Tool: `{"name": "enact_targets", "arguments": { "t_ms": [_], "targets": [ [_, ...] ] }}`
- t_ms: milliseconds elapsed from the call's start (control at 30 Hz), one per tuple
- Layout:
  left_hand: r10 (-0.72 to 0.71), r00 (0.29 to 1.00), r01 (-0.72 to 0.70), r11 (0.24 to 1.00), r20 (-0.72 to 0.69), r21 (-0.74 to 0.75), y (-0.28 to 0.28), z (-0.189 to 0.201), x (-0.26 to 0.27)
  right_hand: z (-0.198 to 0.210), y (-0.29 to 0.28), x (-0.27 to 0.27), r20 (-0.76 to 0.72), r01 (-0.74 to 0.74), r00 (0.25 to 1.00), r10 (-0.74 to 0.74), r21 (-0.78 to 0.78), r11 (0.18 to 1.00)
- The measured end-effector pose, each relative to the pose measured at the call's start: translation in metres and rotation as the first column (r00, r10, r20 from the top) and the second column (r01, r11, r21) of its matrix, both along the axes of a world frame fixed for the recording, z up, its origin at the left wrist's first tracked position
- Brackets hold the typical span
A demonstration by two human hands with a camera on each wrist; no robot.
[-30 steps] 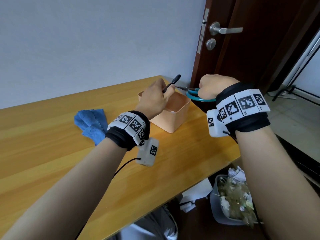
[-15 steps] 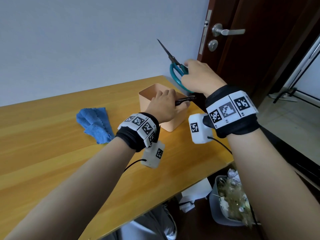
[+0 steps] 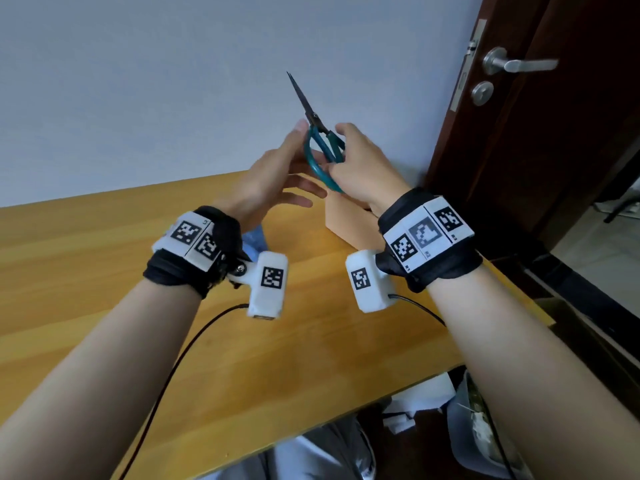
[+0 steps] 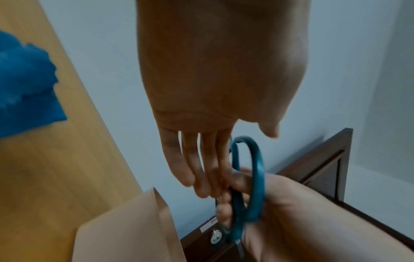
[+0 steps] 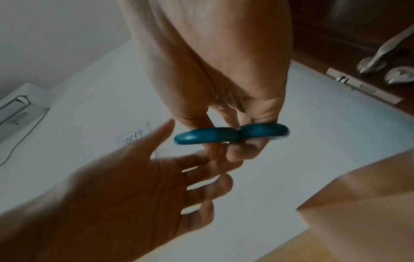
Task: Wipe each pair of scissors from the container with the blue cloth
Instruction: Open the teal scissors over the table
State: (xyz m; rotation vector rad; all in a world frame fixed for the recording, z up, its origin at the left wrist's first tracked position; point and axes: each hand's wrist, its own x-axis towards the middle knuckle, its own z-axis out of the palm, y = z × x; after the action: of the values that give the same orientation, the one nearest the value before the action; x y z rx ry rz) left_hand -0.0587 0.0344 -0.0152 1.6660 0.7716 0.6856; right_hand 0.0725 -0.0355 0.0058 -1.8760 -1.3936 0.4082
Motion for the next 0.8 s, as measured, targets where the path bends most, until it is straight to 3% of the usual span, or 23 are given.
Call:
{"name": "enact_targets", "arguments": {
  "t_ms": [133, 467, 600, 667, 800],
  "targets": [
    [0.058, 0.997, -0.051, 0.986, -0.046, 0.156, 0.005, -0.013, -0.028, -0.017, 0.022, -0.032, -0.006, -0.081, 0.997, 0.081, -0.018, 0.997],
    [0.163, 0.984, -0.164, 0.986, 0.067, 0.014, 0.026, -0.046, -0.102, -0.041, 0.050, -0.081, -0.022, -0.254, 0.967, 0.253, -0.071, 0.965],
    [0.161, 0.985, -0.158, 0.986, 0.068, -0.057, 0.023, -0.051, -0.120, -0.051, 0.063, -0.095, 0.018, -0.152, 0.988, 0.153, -0.039, 0.988],
    [0.112, 0.993, -0.108, 0.991, 0.046, -0.073, 0.021, -0.054, -0.128, -0.053, 0.067, -0.100, -0.046, -0.117, 0.992, 0.116, -0.014, 0.993],
    [0.076, 0.996, -0.071, 0.991, 0.037, -0.113, 0.023, -0.060, -0.145, -0.060, 0.071, -0.107, -0.222, -0.238, 0.949, 0.223, -0.040, 0.971]
  ]
}}
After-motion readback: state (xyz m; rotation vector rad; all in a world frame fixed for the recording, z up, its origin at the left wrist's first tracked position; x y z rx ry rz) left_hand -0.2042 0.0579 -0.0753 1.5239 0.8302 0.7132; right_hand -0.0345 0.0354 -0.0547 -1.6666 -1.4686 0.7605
